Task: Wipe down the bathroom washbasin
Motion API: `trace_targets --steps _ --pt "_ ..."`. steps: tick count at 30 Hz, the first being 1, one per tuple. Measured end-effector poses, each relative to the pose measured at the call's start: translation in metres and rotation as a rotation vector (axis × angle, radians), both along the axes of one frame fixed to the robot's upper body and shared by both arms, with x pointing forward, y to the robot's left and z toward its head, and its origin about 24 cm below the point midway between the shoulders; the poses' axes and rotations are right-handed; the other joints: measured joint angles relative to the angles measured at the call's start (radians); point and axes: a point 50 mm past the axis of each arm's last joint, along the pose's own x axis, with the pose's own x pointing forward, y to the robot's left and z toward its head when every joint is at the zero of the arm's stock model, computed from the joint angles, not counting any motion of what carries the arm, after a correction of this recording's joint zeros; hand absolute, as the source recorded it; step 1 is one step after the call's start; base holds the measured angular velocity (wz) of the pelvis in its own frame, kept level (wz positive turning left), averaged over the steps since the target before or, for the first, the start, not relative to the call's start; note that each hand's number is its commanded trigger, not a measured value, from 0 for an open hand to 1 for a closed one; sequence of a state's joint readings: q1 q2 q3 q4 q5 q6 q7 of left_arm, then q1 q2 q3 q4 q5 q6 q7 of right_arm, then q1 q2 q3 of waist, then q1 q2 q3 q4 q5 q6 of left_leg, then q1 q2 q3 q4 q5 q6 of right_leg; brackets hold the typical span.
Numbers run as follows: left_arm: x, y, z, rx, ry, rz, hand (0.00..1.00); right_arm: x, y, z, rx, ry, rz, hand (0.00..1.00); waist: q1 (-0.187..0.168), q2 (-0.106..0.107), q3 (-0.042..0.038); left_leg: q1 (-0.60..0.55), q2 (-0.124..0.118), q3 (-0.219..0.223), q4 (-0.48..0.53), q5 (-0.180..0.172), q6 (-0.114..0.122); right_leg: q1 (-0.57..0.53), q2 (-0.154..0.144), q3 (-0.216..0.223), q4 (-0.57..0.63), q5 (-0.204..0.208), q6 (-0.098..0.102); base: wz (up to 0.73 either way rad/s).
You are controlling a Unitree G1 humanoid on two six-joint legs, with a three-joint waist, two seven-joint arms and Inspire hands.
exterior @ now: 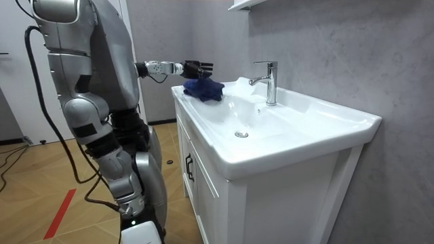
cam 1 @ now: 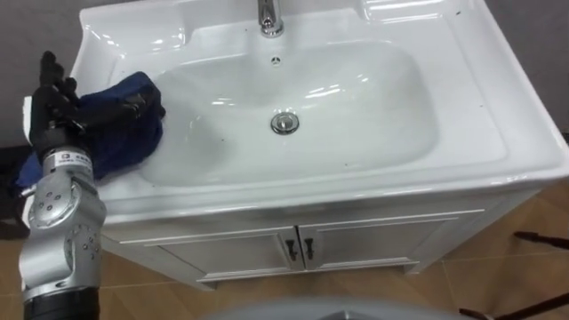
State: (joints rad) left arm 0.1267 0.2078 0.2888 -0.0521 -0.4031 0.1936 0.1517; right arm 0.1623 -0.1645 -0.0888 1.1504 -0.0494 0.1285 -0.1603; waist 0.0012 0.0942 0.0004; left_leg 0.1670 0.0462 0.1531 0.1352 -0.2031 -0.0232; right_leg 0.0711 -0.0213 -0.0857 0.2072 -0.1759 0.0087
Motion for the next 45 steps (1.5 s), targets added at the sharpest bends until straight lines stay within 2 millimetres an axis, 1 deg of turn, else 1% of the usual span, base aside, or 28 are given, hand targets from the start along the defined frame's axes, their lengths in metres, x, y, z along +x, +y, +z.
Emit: trace_targets --steps 6,11,14,18,19,21,22,23,30,36,39,42,43,45 --pt "0.001 -0.004 -0.001 -0.007 -0.002 -0.035 0.0 0.001 0.0 0.0 0.001 -0.005 0.002 0.0 -0.002 0.002 -0.0001 -0.002 0.001 0.001 -0.001 0.0 0.0 0.002 0.001 -0.001 -0.004 0.0 0.0 0.0" --pt "0.003 -0.012 -0.002 -0.011 -0.002 -0.074 0.0 0.002 0.0 0.0 -0.002 -0.015 0.002 0.0 -0.006 0.009 -0.0049 -0.008 0.001 0.001 0.0 0.0 0.0 0.005 0.001 -0.002 -0.005 0.0 0.0 0.0" --pt "0.004 -0.014 -0.002 -0.009 -0.012 -0.082 0.0 0.004 0.001 0.0 -0.008 -0.03 0.004 0.0 -0.007 0.012 -0.0055 -0.006 0.0 0.001 0.001 0.0 0.0 0.004 0.001 -0.002 -0.007 0.0 0.0 0.0" --pt "0.005 -0.015 0.0 -0.003 -0.036 -0.086 0.0 0.005 0.001 0.0 -0.012 -0.043 0.006 0.0 -0.011 0.011 -0.004 -0.004 0.001 0.001 0.001 0.0 0.0 0.0 0.001 -0.002 -0.011 0.0 0.0 0.0" --pt "0.005 -0.015 0.001 -0.001 -0.042 -0.088 0.0 0.006 0.001 0.0 -0.015 -0.05 0.007 0.0 -0.015 0.013 -0.005 -0.003 0.001 0.001 0.001 0.0 0.0 0.001 0.001 -0.002 -0.019 0.0 0.0 0.0" --pt "0.005 -0.015 0.001 -0.001 -0.046 -0.093 0.0 0.007 0.001 0.001 -0.021 -0.057 0.006 0.0 -0.02 0.009 -0.0004 -0.002 0.001 0.001 0.001 0.0 0.0 0.001 0.001 0.0 -0.019 0.0 0.0 0.0" --pt "0.005 -0.015 0.002 0.0 -0.048 -0.093 0.0 0.007 0.001 0.001 -0.026 -0.06 0.006 0.0 -0.021 0.013 -0.0023 -0.003 0.001 0.002 0.001 0.0 0.0 0.0 0.001 0.0 -0.019 0.0 0.0 0.0" --pt "0.005 -0.015 0.003 0.002 -0.053 -0.093 0.0 0.007 0.001 0.001 -0.029 -0.063 0.004 0.0 -0.022 0.011 0.0001 -0.004 0.001 0.002 0.001 0.0 0.0 -0.001 0.001 0.0 -0.019 0.0 0.0 0.0" --pt "0.008 -0.016 0.015 0.023 -0.119 -0.085 0.0 0.007 0.002 0.001 -0.036 -0.07 -0.007 0.0 -0.019 0.011 0.0003 -0.005 0.001 0.005 0.002 0.0 0.0 -0.004 0.001 0.001 -0.018 0.0 0.0 0.0" --pt "0.009 -0.007 0.023 0.055 -0.134 -0.041 0.0 0.006 0.002 0.001 -0.025 -0.075 -0.035 0.0 -0.016 0.011 0.0 -0.004 0.001 0.006 0.002 0.0 0.0 -0.005 0.001 0.003 -0.018 0.0 0.0 0.0" --pt "0.008 0.0 0.032 0.078 -0.163 -0.009 0.0 0.006 0.002 0.001 -0.016 -0.073 -0.033 0.0 -0.014 0.011 -0.001 -0.001 0.001 0.007 0.001 0.0 0.0 -0.003 0.002 0.005 -0.018 0.0 0.0 -0.02" --pt "0.006 0.012 0.042 0.121 -0.182 0.035 0.0 0.003 0.0 0.001 -0.017 -0.066 -0.036 0.0 -0.011 0.013 -0.0021 0.001 0.001 0.007 0.001 0.0 0.0 -0.001 0.003 0.006 -0.018 0.0 0.0 -0.01" --pt "0.004 0.017 0.045 0.132 -0.189 0.063 0.0 0.002 0.0 0.001 -0.018 -0.063 -0.038 0.0 -0.009 0.01 0.0001 0.002 0.001 0.007 0.001 0.0 0.0 -0.001 0.003 0.006 -0.018 0.0 0.0 0.0" --pt "0.0 0.025 0.047 0.15 -0.191 0.12 0.0 -0.001 0.0 0.001 -0.019 -0.057 -0.04 0.0 -0.002 0.011 0.0001 0.002 0.001 0.008 0.001 0.0 0.0 0.0 0.003 0.006 -0.017 0.0 0.0 0.0"
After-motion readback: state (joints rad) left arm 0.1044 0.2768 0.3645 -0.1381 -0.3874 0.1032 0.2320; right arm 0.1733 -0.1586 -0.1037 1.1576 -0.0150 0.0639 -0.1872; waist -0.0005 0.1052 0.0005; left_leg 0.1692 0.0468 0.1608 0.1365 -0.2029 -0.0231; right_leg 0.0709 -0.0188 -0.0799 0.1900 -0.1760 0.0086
